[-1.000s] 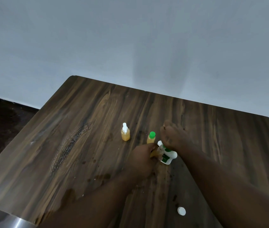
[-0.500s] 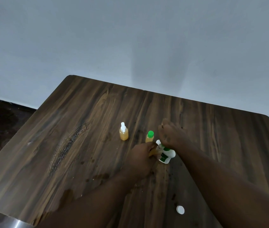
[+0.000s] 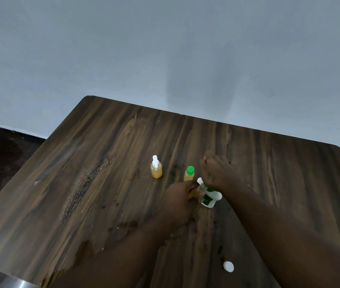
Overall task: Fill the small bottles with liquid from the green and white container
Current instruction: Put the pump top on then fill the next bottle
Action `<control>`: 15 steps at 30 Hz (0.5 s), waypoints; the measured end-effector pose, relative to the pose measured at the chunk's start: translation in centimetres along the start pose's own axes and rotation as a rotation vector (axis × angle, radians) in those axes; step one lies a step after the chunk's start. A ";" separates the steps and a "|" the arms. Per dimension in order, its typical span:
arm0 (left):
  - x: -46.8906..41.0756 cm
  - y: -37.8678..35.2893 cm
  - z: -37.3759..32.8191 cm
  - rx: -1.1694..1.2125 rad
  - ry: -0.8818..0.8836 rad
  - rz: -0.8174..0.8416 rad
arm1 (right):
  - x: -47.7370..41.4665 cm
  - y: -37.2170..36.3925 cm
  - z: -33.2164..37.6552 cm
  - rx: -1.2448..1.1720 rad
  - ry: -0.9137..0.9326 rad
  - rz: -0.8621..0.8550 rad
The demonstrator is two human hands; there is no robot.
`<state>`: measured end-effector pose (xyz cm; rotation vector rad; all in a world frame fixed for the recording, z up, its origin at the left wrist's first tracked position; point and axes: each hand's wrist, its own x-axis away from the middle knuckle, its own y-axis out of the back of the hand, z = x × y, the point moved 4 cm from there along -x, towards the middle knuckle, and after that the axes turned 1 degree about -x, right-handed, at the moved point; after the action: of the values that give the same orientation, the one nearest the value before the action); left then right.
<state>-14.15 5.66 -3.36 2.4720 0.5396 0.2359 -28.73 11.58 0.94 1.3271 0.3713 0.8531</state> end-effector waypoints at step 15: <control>1.9 0.4 1.2 0.243 0.111 0.006 | 10.7 -3.7 -6.5 -0.781 -0.522 -0.318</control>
<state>-11.97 5.60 -4.04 2.7078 0.6414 0.3286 -24.92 23.79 -1.68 0.6840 -0.1616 0.2952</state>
